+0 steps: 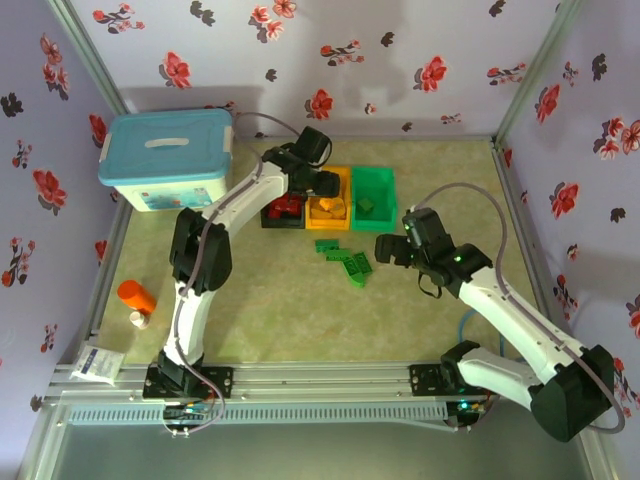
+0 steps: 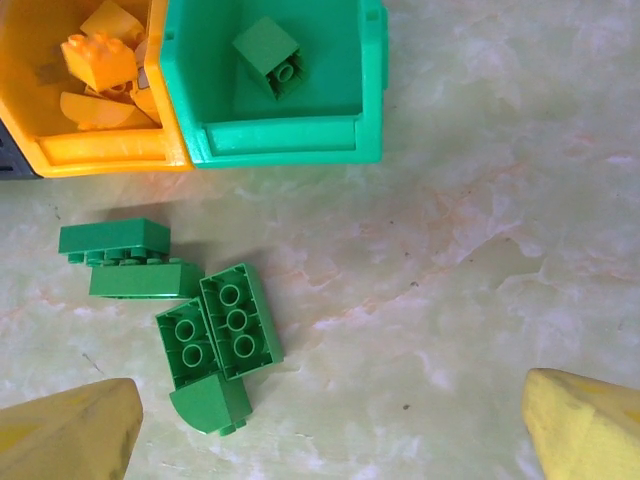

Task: Sort the legos into containers by color
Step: Place the lego in the container, then pick up the lego from the center of the table.

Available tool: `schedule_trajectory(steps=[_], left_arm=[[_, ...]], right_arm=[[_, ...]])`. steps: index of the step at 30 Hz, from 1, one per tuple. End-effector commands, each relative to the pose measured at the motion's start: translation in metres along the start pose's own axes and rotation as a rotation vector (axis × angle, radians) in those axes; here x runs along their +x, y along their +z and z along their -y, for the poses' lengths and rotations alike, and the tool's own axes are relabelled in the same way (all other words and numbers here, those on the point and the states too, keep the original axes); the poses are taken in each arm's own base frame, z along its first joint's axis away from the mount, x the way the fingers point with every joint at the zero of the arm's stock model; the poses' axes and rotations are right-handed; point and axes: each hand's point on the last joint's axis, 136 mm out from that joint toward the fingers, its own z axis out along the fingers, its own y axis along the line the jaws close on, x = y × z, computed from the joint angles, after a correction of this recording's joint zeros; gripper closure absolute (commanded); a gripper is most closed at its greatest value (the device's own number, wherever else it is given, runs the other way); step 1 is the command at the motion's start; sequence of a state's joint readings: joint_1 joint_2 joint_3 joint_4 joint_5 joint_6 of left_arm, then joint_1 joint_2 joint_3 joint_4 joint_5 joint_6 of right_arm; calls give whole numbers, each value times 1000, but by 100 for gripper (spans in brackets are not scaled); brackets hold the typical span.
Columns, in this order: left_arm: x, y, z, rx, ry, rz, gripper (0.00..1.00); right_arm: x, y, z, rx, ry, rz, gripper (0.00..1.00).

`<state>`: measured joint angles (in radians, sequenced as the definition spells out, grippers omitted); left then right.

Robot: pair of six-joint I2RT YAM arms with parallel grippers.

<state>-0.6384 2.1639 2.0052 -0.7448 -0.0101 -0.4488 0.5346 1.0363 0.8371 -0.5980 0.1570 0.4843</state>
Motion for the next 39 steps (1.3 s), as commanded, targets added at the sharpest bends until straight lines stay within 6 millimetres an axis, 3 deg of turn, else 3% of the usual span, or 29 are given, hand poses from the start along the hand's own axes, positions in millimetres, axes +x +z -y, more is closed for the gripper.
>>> schedule_trajectory(steps=[1, 12, 24, 39], left_arm=[[-7, -27, 4, 28, 7, 22, 33], [16, -64, -7, 46, -8, 86, 33], [68, -68, -31, 26, -52, 65, 34], [114, -76, -59, -17, -92, 54, 35]], right_arm=[[7, 6, 0, -7, 27, -29, 2], [43, 28, -21, -103, -9, -177, 9], [87, 65, -56, -74, -120, -307, 22], [102, 102, -70, 11, -171, -404, 42]])
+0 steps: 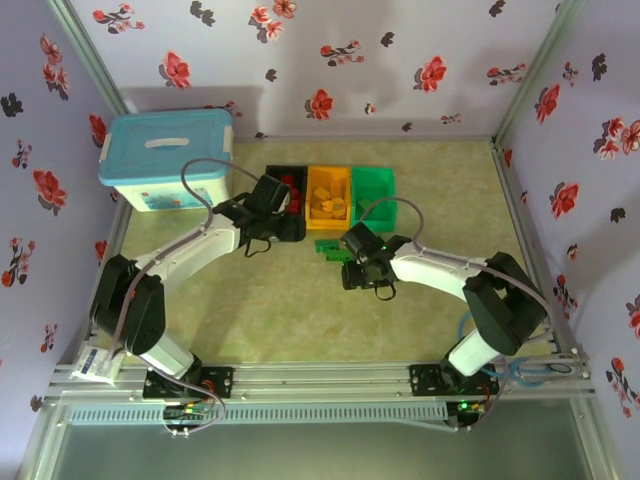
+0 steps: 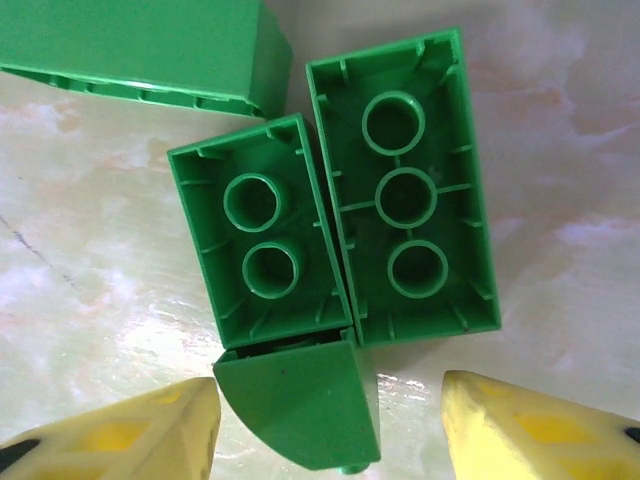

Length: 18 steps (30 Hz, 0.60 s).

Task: Sort the legos into containers by color
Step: Pick up the lego from the center of the table.

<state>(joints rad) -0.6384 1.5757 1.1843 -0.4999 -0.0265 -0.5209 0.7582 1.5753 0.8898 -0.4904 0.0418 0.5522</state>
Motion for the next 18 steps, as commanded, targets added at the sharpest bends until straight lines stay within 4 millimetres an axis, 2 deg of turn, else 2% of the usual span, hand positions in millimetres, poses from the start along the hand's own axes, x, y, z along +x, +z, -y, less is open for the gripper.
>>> schedule_trajectory(steps=[1, 8, 13, 18], left_arm=[[0, -5, -5, -9, -21, 35, 35], [8, -6, -10, -15, -28, 29, 36], [15, -4, -14, -22, -35, 22, 36], [20, -4, -17, -24, -39, 19, 37]], right_arm=[[-7, 2, -6, 19, -6, 9, 43], [-7, 7, -9, 69, -40, -9, 52], [-5, 1, -7, 126, -72, -15, 65], [-3, -6, -10, 129, -86, -16, 72]])
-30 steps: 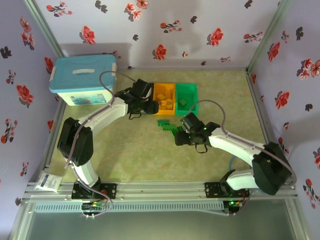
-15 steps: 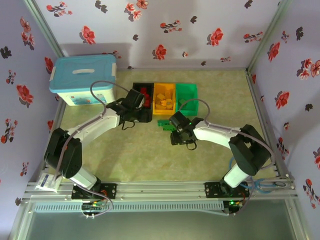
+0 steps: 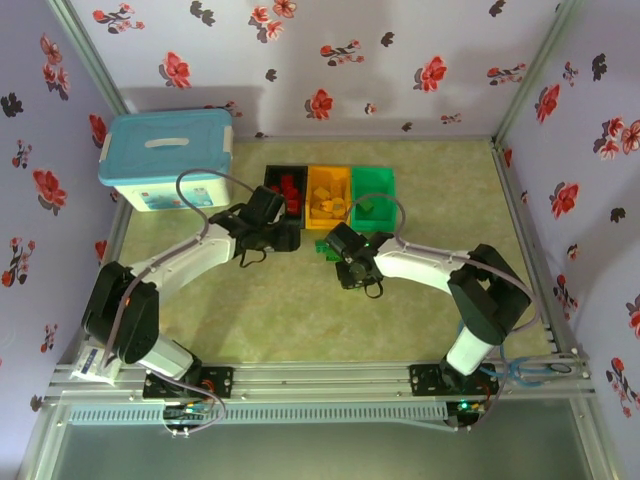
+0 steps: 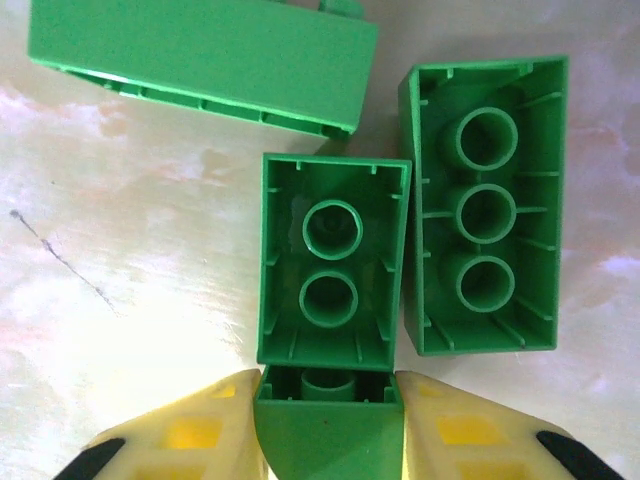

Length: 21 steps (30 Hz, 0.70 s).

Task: Sort the legos into containers by color
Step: Pick up the lego from the center of the table.

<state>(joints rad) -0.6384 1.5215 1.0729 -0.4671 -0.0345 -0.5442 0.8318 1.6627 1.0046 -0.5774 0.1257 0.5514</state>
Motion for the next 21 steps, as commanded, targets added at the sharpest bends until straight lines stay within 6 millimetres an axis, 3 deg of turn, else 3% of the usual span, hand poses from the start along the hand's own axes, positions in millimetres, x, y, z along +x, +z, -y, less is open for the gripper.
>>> schedule_trajectory(steps=[1, 10, 15, 21], left_arm=[[-3, -7, -3, -5, -16, 37, 37], [8, -12, -10, -6, -33, 42, 37], [24, -11, -16, -10, -47, 29, 37], [48, -12, -22, -4, -70, 17, 37]], right_arm=[[3, -8, 5, 44, -11, -7, 72], [-16, -46, -3, 1, -12, 87, 74], [-46, -74, 8, 58, -33, 155, 73], [-87, -92, 28, 46, 8, 203, 74]])
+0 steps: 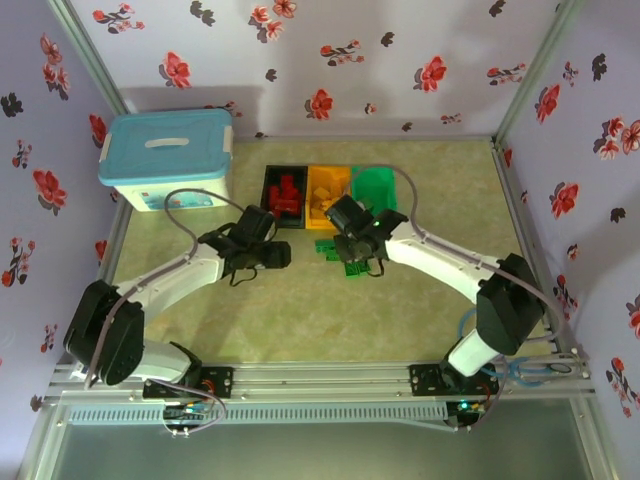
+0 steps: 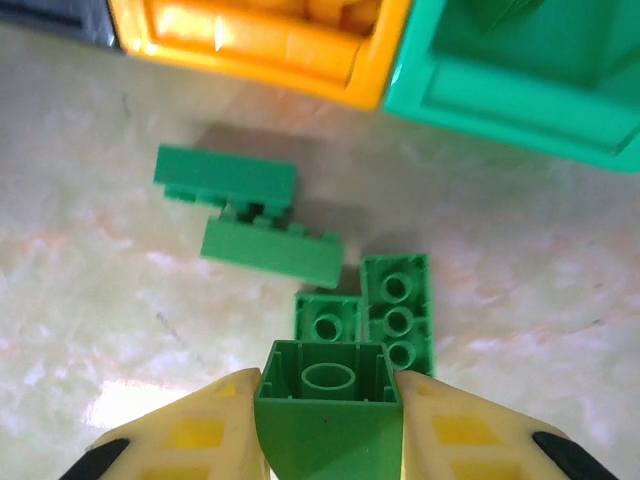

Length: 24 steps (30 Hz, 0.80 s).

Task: Sort the legos into containers by color
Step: Pick up the lego from the center of the table, then place the lego in the container.

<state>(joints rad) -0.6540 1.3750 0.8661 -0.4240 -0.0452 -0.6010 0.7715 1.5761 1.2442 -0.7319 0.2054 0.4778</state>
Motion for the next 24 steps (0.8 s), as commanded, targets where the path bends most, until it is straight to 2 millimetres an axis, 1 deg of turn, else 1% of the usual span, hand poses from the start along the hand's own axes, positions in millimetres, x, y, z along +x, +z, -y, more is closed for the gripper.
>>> schedule_trajectory(steps=[1, 4, 9, 14, 18, 19, 24], left_arm=[[6, -6, -1, 9, -30, 29, 37], [15, -7, -3, 15, -36, 30, 37], [26, -10, -8, 6, -41, 37, 38], [32, -13, -12, 7, -52, 46, 38], [33, -15, -13, 9, -55, 53, 37], [33, -15, -13, 10, -54, 52, 38], [33, -16, -11, 18, -50, 57, 38]], right_arm=[[-25, -12, 24, 41, 4, 24, 74], [-46, -10, 38, 42, 32, 42, 74], [-79, 5, 59, 47, 79, 27, 76], [-106, 20, 73, 58, 106, 16, 76], [-121, 37, 81, 54, 132, -3, 76], [-126, 38, 81, 54, 135, -2, 76], [-138, 58, 88, 64, 146, -35, 75]])
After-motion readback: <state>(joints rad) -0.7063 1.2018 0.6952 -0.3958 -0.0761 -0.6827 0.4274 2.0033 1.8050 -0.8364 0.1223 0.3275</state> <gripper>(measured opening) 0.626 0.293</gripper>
